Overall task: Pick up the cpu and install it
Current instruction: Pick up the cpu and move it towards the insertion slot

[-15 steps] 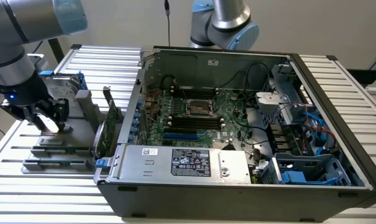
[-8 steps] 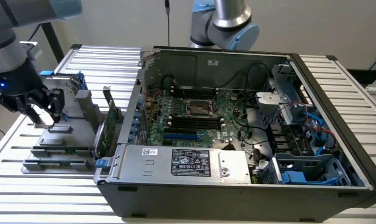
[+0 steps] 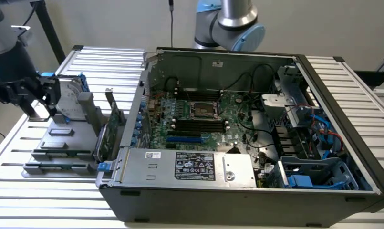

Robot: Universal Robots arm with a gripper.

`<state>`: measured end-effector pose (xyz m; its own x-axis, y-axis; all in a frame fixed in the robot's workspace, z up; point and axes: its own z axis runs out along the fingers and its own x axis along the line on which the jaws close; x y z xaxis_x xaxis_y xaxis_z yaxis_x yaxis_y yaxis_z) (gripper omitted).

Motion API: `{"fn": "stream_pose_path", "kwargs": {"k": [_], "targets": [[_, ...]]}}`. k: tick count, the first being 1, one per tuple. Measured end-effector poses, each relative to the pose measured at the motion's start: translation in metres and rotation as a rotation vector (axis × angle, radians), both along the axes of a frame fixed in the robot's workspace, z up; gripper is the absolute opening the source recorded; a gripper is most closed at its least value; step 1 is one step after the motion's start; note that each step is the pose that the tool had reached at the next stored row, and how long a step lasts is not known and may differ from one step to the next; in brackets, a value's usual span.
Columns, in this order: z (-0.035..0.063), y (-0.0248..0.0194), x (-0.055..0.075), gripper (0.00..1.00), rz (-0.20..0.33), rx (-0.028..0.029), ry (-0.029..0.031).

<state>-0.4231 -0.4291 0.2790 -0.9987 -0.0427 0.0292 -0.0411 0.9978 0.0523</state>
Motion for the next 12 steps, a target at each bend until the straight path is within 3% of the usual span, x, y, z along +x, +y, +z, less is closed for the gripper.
{"fn": "stream_pose_path", "kwargs": {"k": [12], "targets": [[0.0544,-0.0050,0.026,0.55,0.005,0.0068,0.0026]]}}
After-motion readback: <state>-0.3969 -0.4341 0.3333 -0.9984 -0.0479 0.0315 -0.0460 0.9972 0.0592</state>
